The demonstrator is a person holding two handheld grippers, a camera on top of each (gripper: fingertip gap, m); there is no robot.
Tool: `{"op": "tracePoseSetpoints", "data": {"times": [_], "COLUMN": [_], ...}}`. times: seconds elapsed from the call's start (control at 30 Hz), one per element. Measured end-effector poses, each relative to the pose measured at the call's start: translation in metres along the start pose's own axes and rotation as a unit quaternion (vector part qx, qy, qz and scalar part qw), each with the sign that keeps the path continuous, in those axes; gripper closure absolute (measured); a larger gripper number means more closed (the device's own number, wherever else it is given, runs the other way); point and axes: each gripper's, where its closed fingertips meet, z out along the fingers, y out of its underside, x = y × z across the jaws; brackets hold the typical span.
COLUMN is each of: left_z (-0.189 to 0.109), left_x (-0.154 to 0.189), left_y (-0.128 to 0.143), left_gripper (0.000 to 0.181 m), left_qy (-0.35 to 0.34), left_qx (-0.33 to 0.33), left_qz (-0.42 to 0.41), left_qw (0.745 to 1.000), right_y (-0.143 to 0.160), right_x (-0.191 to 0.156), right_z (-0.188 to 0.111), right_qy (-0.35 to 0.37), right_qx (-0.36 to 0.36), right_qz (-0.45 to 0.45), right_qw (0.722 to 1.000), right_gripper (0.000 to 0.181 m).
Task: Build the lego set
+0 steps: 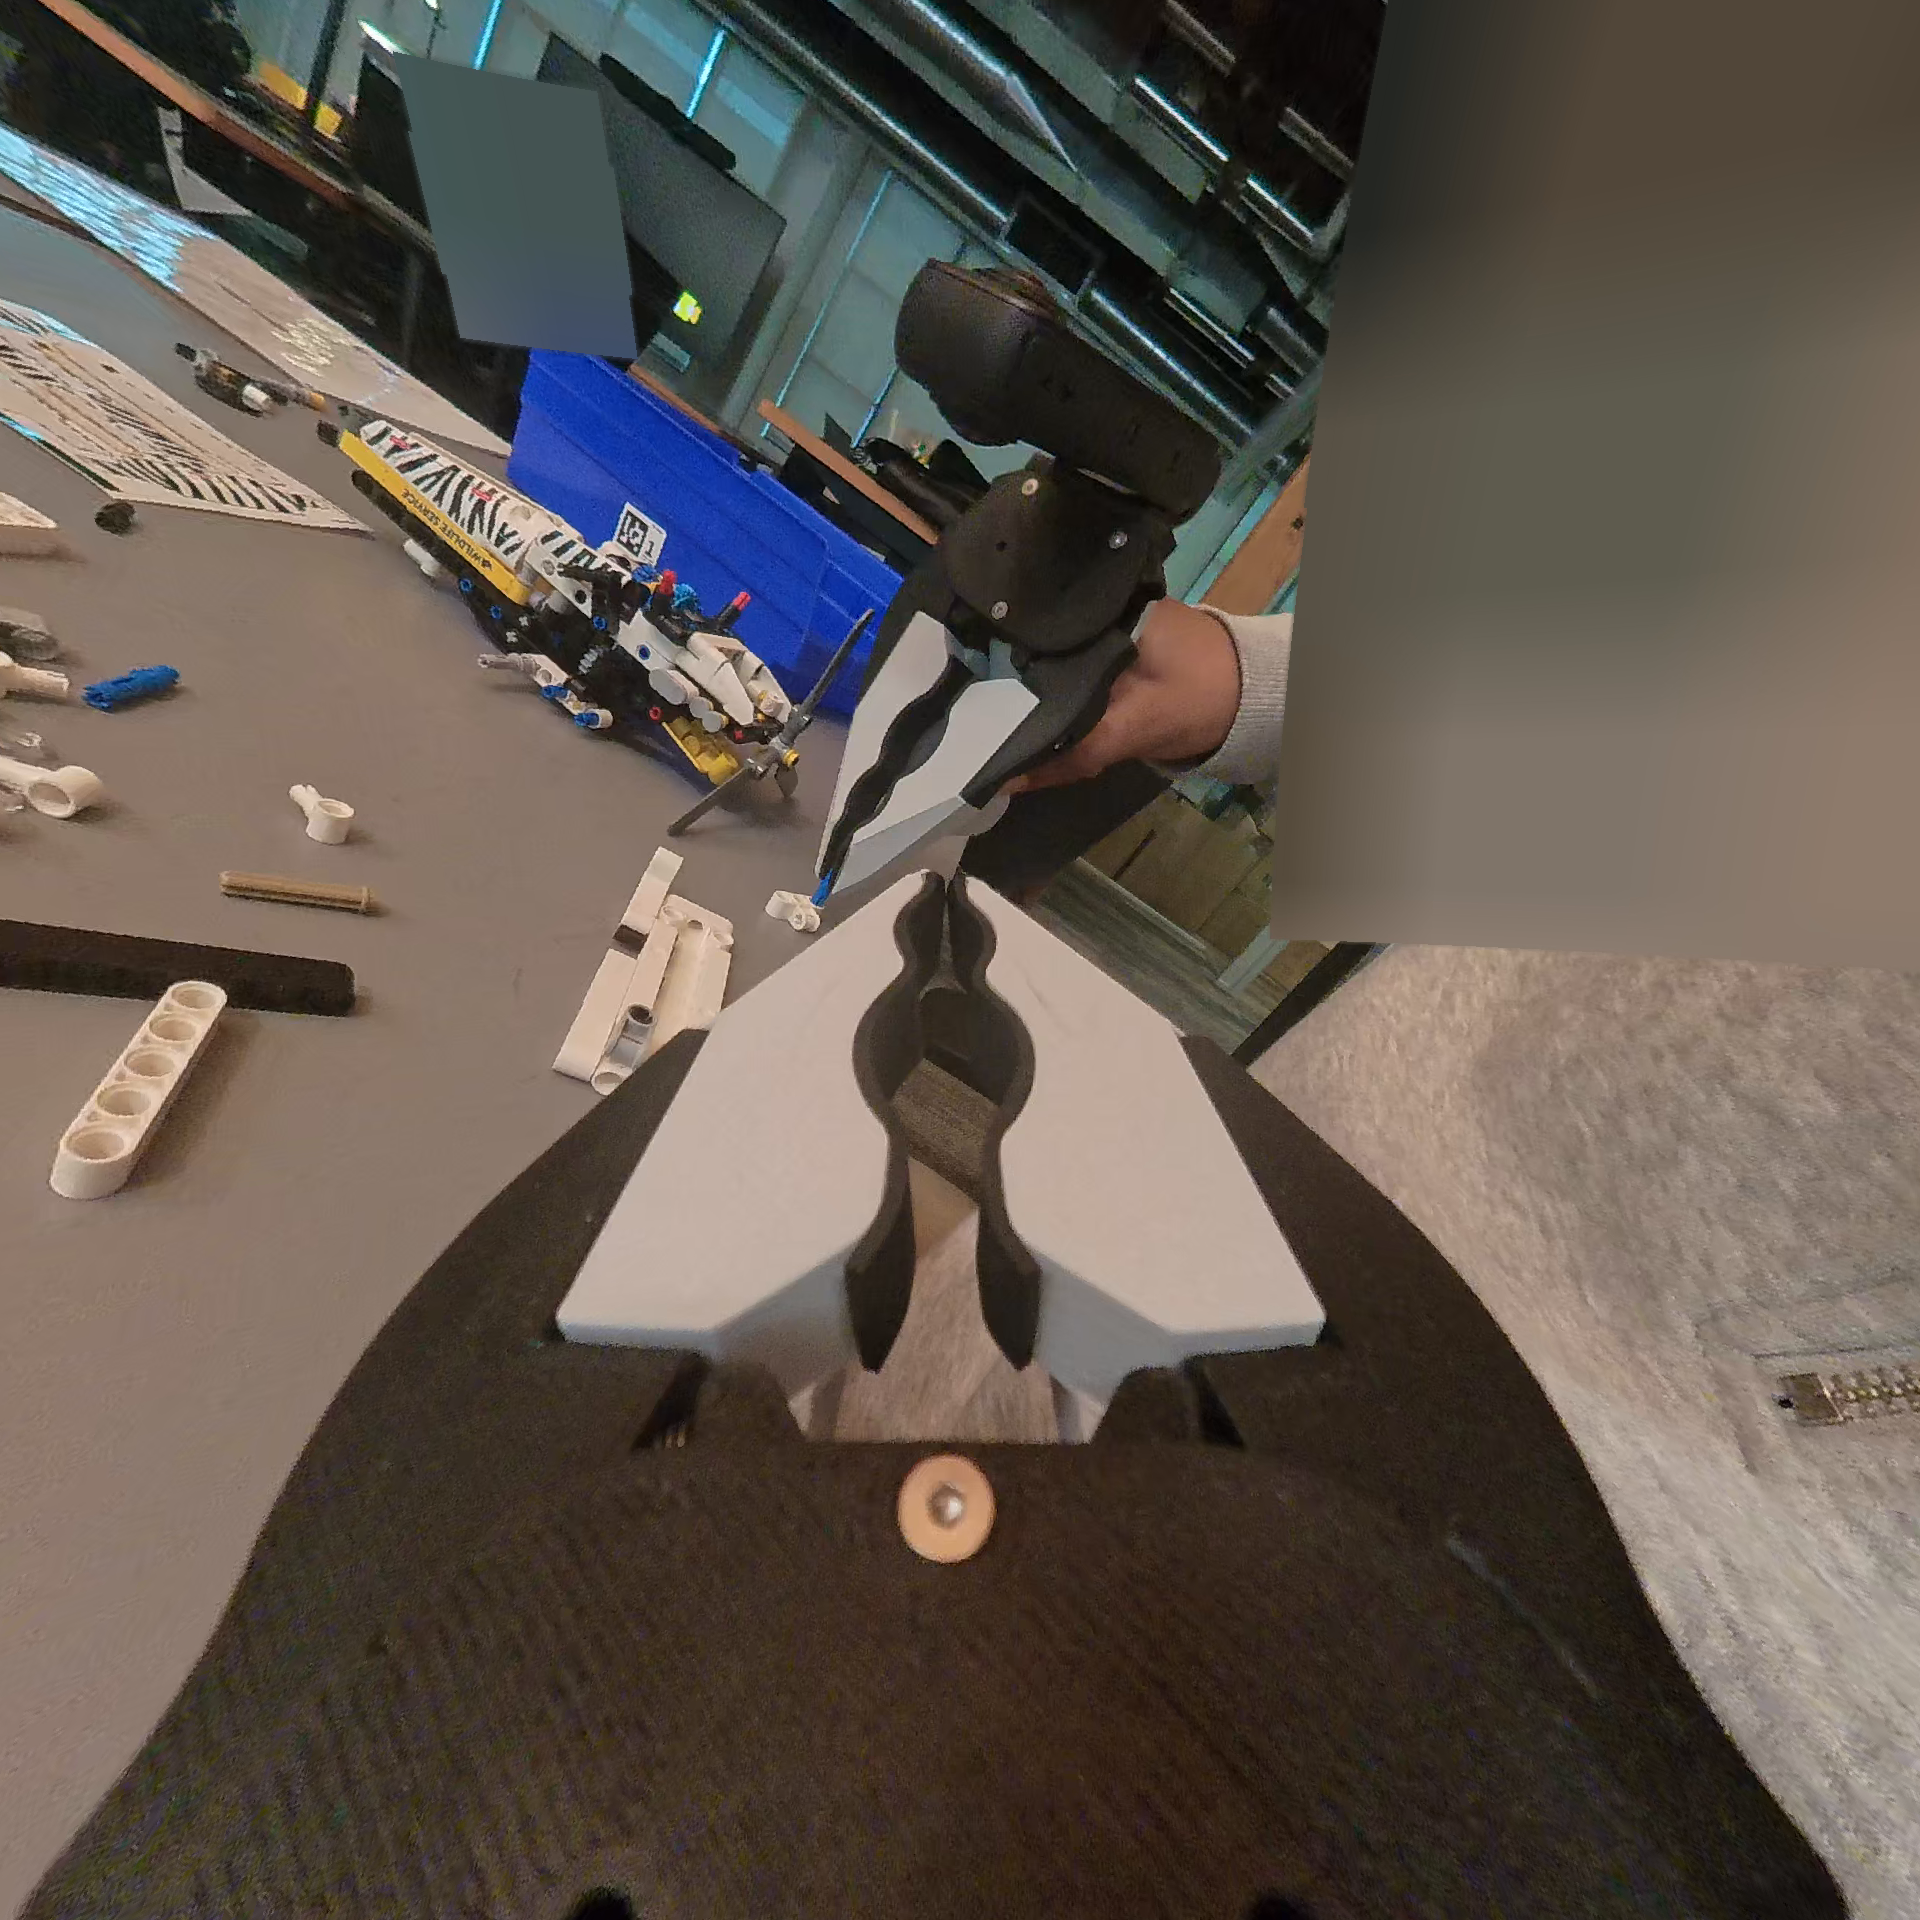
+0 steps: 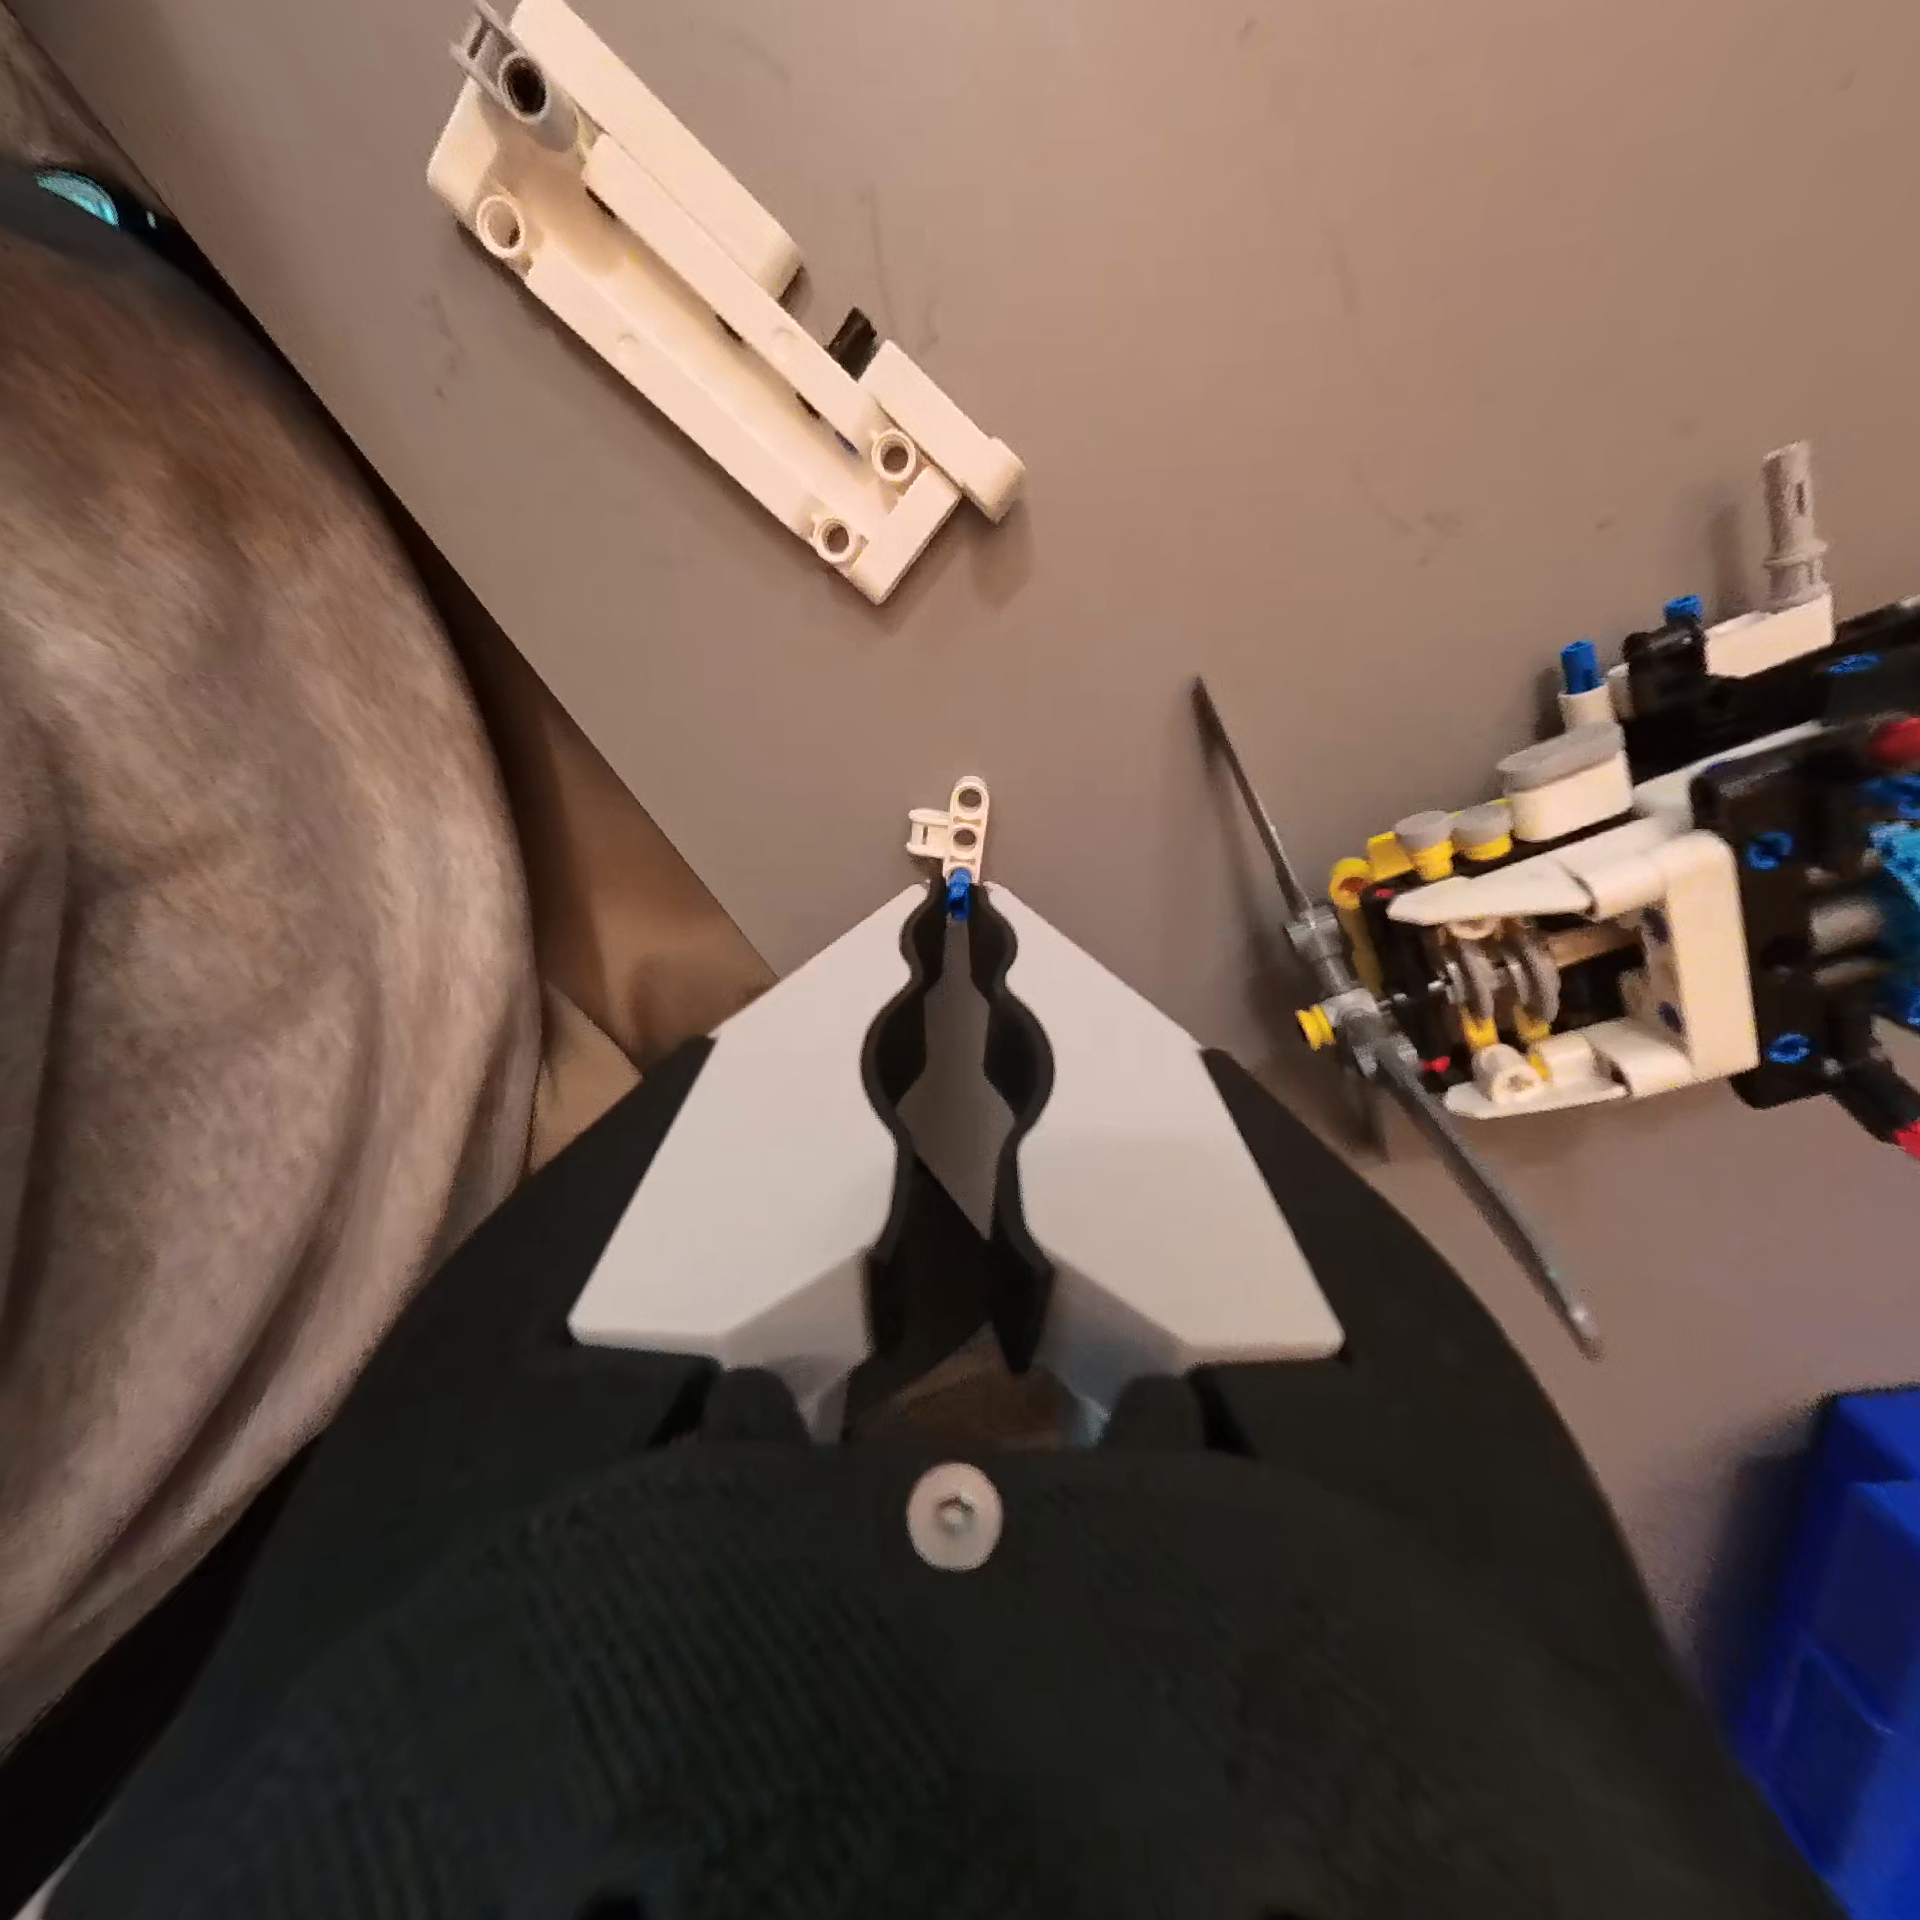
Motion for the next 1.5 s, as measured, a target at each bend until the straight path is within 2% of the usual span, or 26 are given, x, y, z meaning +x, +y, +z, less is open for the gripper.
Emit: {"op": "tracePoseSetpoints", "data": {"times": [0.37,0.53,0.6,0.7,0.8,0.97,1.03,1.2,1.5], "left_z": [-0.001,-0.001,-0.001,0.000,0.003,0.006,0.007,0.005,0.007], "left_x": [0.000,-0.001,-0.002,-0.004,-0.008,-0.011,-0.008,0.012,0.021], "left_y": [-0.002,-0.002,-0.002,-0.001,0.001,0.007,0.010,0.001,0.004], "left_gripper": [0.181,0.177,0.172,0.166,0.160,0.159,0.163,0.168,0.177], "left_qy": [0.003,-0.002,-0.006,-0.016,-0.030,-0.058,-0.044,0.045,0.082], "left_qx": [0.005,0.008,0.010,0.011,0.010,-0.005,-0.012,0.014,0.003], "left_qz": [-0.006,-0.002,0.001,0.000,-0.004,0.040,0.024,-0.050,-0.078], "left_qw": [1.000,1.000,1.000,1.000,1.000,0.998,0.999,0.998,0.994], "right_y": [0.000,0.001,-0.009,-0.039,-0.067,-0.099,-0.104,-0.102,-0.091], "right_x": [0.000,0.005,0.000,-0.015,-0.041,-0.079,-0.087,-0.098,-0.110], "right_z": [0.001,-0.002,-0.012,-0.037,-0.056,-0.063,-0.065,-0.064,-0.065], "right_qy": [0.013,-0.017,-0.038,-0.074,-0.108,-0.220,-0.247,-0.268,-0.300], "right_qx": [-0.011,0.030,0.080,0.193,0.300,0.407,0.433,0.456,0.470], "right_qz": [-0.027,0.024,0.044,0.058,0.043,0.084,0.088,0.071,0.073], "right_qw": [0.999,0.999,0.995,0.977,0.947,0.882,0.862,0.846,0.827], "right_gripper": [0.178,0.178,0.178,0.178,0.178,0.178,0.178,0.178,0.179]}}
